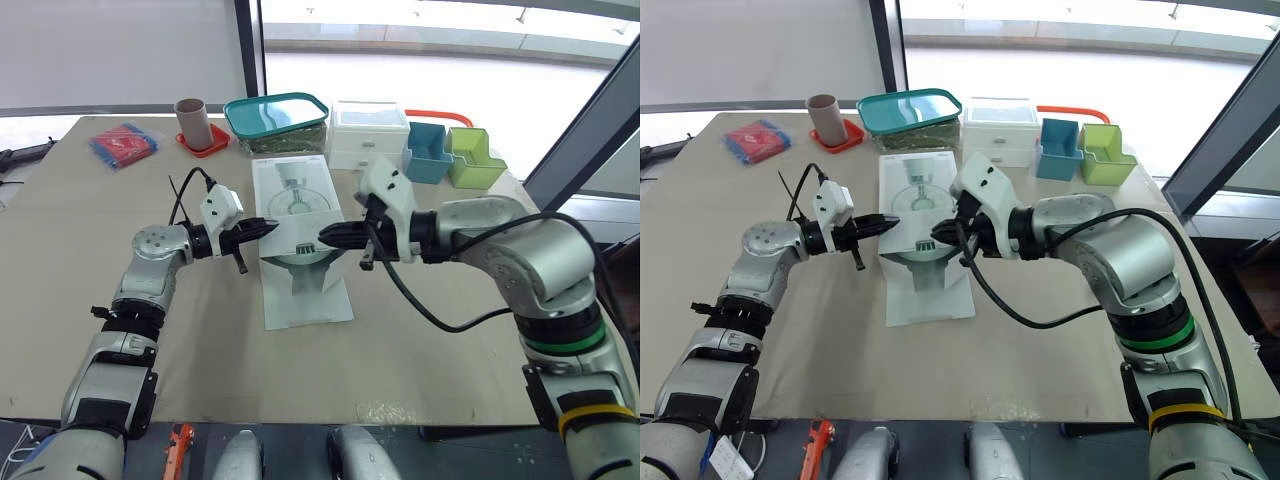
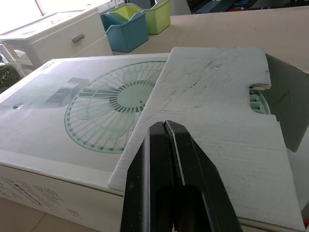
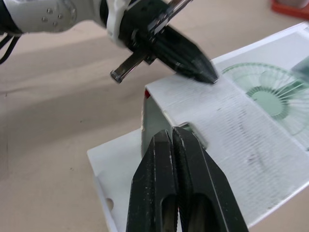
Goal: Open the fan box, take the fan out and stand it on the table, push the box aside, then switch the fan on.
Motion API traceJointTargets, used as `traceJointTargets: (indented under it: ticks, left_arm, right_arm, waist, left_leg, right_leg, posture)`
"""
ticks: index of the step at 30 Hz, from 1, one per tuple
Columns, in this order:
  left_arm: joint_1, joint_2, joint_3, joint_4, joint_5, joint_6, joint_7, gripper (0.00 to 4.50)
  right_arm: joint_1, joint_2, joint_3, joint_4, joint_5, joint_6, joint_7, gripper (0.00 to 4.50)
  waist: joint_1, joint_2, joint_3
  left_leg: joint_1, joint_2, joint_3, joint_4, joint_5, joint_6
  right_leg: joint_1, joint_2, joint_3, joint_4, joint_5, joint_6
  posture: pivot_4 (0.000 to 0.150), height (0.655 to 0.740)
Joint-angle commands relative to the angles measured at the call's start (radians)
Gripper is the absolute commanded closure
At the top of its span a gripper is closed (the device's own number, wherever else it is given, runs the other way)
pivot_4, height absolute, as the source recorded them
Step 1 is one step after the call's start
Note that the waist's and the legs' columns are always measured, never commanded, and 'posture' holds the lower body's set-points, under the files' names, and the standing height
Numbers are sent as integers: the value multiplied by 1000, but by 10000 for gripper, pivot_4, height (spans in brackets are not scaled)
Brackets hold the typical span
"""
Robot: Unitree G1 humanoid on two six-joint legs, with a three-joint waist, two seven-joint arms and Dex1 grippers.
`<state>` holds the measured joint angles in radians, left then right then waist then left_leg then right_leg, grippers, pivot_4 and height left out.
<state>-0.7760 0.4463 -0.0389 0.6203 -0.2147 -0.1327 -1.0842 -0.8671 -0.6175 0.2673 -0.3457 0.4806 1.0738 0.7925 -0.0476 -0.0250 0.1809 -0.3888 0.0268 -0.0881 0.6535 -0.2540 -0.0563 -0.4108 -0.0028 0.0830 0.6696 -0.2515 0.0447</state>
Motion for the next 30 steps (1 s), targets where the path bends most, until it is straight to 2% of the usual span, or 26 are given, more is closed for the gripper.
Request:
traceJointTargets:
  ticks: [1,10,30]
  left_arm:
    - [13,1,-3,-9,13,7,1,45000]
    - [17,-5,-7,-13,15,9,8,45000]
    - [13,-22,-12,-4,24,3,16,45000]
  right_arm:
    - [-17,12,48,24,-60,-28,-29,44151]
    - [-24,4,73,48,-106,-20,-26,44151]
    - [60,-181,127,-11,-235,-110,97,44151]
  waist:
    - [0,0,0]
    - [0,0,0]
    - [1,0,0]
  left_leg:
    - [0,0,0,0,0,0]
    - [0,0,0,0,0,0]
    - [-1,-1,-1,0,0,0]
  right_leg:
    - [0,0,0,0,0,0]
    - [0,0,0,0,0,0]
    - [0,-1,-1,-1,0,0]
  posture:
    - [1500,7400]
    - [1500,7400]
    - [1500,7400]
